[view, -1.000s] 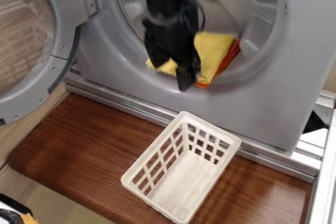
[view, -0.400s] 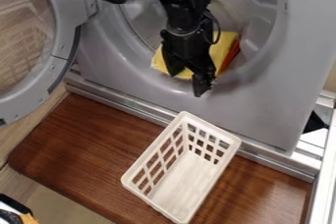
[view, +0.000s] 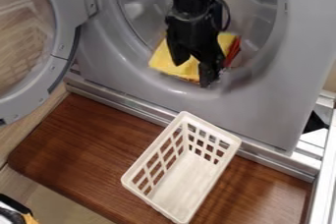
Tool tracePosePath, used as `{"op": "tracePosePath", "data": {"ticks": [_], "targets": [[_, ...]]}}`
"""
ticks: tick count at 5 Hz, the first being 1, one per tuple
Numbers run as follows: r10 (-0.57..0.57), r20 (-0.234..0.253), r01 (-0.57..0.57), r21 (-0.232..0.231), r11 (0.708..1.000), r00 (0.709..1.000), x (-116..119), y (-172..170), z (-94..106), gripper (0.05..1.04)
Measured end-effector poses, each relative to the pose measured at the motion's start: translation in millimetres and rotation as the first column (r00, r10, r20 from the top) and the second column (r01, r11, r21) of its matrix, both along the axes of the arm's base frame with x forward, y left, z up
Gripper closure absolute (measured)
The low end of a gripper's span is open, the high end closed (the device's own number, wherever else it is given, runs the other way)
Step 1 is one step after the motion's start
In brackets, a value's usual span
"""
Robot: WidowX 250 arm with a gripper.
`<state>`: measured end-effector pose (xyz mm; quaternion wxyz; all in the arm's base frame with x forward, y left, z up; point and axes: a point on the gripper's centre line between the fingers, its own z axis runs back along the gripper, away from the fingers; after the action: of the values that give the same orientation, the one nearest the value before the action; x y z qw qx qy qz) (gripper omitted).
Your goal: Put the yellow cloth in the basket
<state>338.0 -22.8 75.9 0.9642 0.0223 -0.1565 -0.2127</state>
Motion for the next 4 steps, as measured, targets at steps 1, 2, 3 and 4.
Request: {"op": "tracePosePath", "data": {"ticks": [1,2,3,4], "targets": [[-0.015,0.009,0.015,-0.01,1.0,1.0,1.3,-1.8,1.3,0.083],[-0.033,0.042,0.034,-0.027,0.999,0.999,12.7,-3.2,-0.9,0.083],[-0.032,0.047,0.034,-0.046,0.998,0.998,24.7,1.9,-9.4,0.128],[-0.033,0.039,0.034,-0.027,0.999,0.999,29.1,1.7,-12.7,0.415]]}}
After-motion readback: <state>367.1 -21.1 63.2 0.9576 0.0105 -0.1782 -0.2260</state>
